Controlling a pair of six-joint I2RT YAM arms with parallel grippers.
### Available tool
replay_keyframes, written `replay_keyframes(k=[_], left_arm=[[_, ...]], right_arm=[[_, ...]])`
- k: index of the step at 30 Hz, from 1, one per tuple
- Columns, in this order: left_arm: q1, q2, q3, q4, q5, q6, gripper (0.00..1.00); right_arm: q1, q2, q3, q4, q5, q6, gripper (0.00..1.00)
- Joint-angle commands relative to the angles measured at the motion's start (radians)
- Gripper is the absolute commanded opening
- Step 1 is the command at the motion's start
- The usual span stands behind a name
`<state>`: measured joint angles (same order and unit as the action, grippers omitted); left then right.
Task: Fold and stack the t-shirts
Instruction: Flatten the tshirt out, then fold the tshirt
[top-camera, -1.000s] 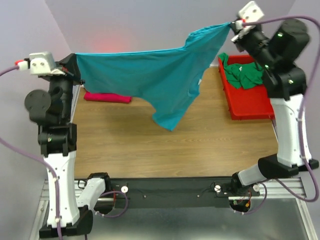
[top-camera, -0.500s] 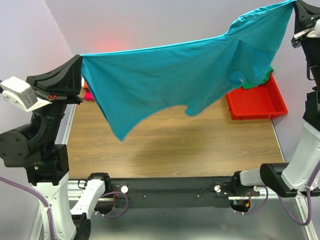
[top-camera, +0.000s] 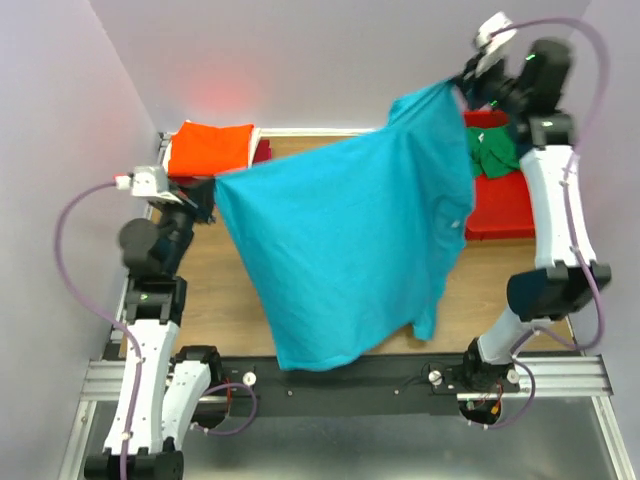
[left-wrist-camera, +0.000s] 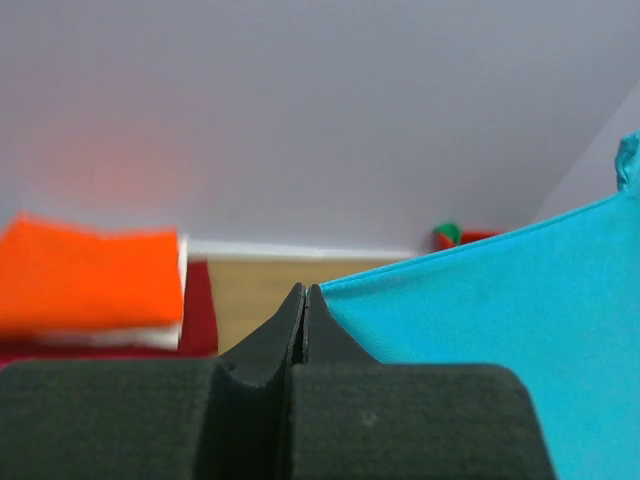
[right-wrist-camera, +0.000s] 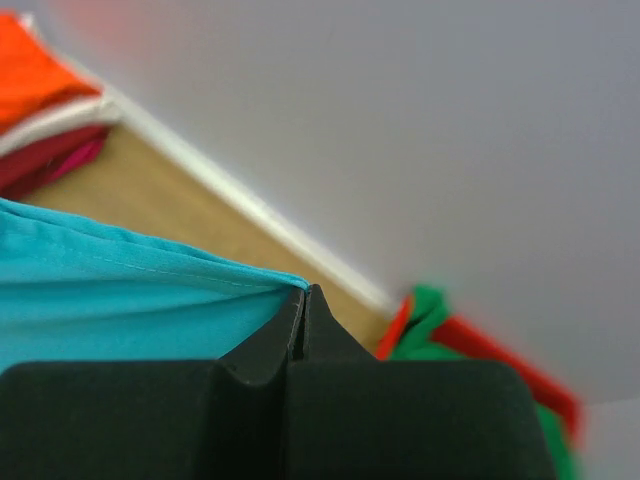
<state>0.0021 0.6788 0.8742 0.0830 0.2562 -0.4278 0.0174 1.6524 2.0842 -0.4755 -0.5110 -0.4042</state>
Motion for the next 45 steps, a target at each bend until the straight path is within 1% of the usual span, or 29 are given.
replay_keyframes(k=[1, 2, 3, 4, 5, 6, 7, 8, 9, 10, 13, 14, 16, 21, 23, 25, 30, 33, 39, 45], left_arm=[[-0.001, 0.033, -0.223, 0.087, -0.179, -0.156, 0.00], [-0.001, 0.053, -0.310, 0.115, -0.192, -0.182, 0.00], [-0.001, 0.115, -0.342, 0.154, -0.221, -0.210, 0.00], [0.001, 0.155, -0.387, 0.176, -0.233, -0.253, 0.00], [0.006, 0.200, -0.400, 0.196, -0.242, -0.275, 0.00], [0.007, 0.309, -0.406, 0.219, -0.248, -0.284, 0.00], [0.012, 0.370, -0.403, 0.250, -0.245, -0.293, 0.00], [0.018, 0.433, -0.376, 0.265, -0.247, -0.292, 0.00], [0.018, 0.552, -0.357, 0.280, -0.247, -0.287, 0.00], [0.022, 0.608, -0.304, 0.278, -0.239, -0.285, 0.00], [0.030, 0.761, -0.197, 0.247, -0.248, -0.236, 0.00], [0.033, 0.783, -0.176, 0.242, -0.248, -0.226, 0.00], [0.044, 0.829, -0.126, 0.219, -0.293, -0.195, 0.00], [0.062, 0.935, -0.032, 0.158, -0.262, -0.093, 0.00], [0.064, 0.968, 0.018, 0.132, -0.262, -0.069, 0.00], [0.068, 1.005, 0.046, 0.109, -0.223, -0.054, 0.00], [0.070, 1.038, 0.083, 0.086, -0.218, -0.029, 0.00], [0.068, 1.024, 0.086, 0.077, -0.225, -0.014, 0.00], [0.070, 0.947, 0.074, 0.043, -0.238, 0.004, 0.00], [0.070, 0.851, 0.020, 0.011, -0.203, 0.003, 0.00]], right_arm=[[0.035, 0.118, -0.159, 0.060, -0.101, 0.058, 0.00], [0.045, 0.150, -0.186, 0.081, -0.093, 0.051, 0.01], [0.068, 0.212, -0.226, 0.098, -0.086, 0.050, 0.01], [0.078, 0.257, -0.231, 0.119, -0.068, 0.041, 0.01], [0.090, 0.297, -0.230, 0.124, -0.055, 0.039, 0.00], [0.111, 0.385, -0.222, 0.127, -0.044, 0.038, 0.01], [0.119, 0.424, -0.195, 0.130, -0.029, 0.038, 0.01], [0.127, 0.461, -0.179, 0.133, -0.002, 0.038, 0.00], [0.141, 0.499, -0.165, 0.138, 0.011, 0.039, 0.01], [0.145, 0.558, -0.132, 0.149, 0.044, 0.039, 0.01], [0.156, 0.644, -0.076, 0.164, 0.100, 0.057, 0.01], [0.159, 0.658, -0.043, 0.166, 0.112, 0.064, 0.01], [0.159, 0.678, -0.018, 0.170, 0.143, 0.056, 0.01], [0.159, 0.673, -0.004, 0.175, 0.128, 0.036, 0.01], [0.159, 0.656, -0.009, 0.175, 0.124, 0.031, 0.00], [0.159, 0.639, -0.027, 0.176, 0.126, 0.024, 0.00], [0.159, 0.563, -0.104, 0.179, 0.111, 0.004, 0.01], [0.158, 0.498, -0.174, 0.183, 0.088, -0.001, 0.01], [0.158, 0.376, -0.311, 0.195, 0.058, -0.008, 0.01], [0.158, 0.264, -0.461, 0.213, 0.054, -0.025, 0.01]])
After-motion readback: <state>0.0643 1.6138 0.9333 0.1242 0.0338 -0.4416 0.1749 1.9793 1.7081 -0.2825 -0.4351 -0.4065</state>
